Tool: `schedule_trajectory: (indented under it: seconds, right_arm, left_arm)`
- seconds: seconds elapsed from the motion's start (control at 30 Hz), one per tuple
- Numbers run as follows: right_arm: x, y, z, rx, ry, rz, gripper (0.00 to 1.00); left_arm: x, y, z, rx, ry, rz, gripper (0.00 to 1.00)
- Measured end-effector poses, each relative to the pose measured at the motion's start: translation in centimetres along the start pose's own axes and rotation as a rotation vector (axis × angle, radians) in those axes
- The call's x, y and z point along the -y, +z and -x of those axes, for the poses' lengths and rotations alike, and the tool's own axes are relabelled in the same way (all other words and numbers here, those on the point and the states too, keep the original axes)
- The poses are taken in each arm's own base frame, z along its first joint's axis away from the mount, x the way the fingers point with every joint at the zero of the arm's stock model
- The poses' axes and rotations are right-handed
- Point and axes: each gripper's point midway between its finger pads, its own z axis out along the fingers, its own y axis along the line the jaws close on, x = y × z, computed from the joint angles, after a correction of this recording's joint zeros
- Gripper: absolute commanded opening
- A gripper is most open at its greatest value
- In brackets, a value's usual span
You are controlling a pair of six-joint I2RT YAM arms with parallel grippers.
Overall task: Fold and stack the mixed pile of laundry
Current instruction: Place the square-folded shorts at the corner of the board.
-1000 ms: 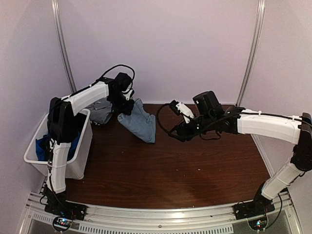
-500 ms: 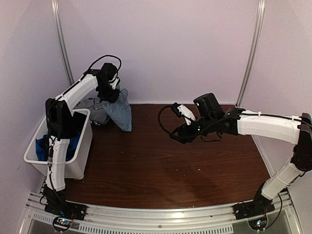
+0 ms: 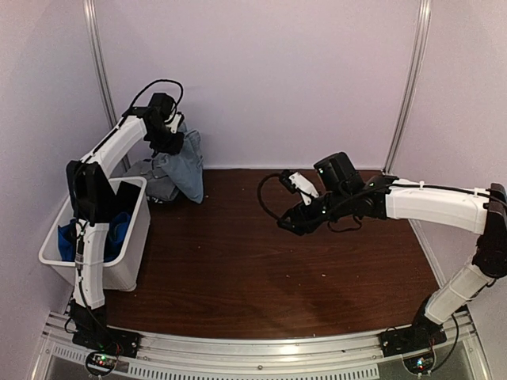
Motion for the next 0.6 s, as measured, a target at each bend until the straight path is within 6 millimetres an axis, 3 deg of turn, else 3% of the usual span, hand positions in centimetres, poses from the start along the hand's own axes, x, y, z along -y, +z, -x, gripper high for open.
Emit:
schedule_trajectory:
  seconds: [0.17,0.3,0.6]
  right_arm:
    - [0.0,0.1,-0.2,-0.007,0.003,-0.001,0.54]
    - [0.1,0.3,-0.4,-0.016,0.006,-0.001,0.54]
    - [0.2,0.6,-1.0,-0.042,0.012,-0.003,0.54]
  left_arm:
    - [0.1,-0.1,0.3,0.012,-0.008,-0.032,0.00]
    - [-1.0,0.0,0.2,0.009,-0.020,-0.026,0.00]
    - [-6.3,0.7,-0.4,0.005,-0.081,0.023,0.00]
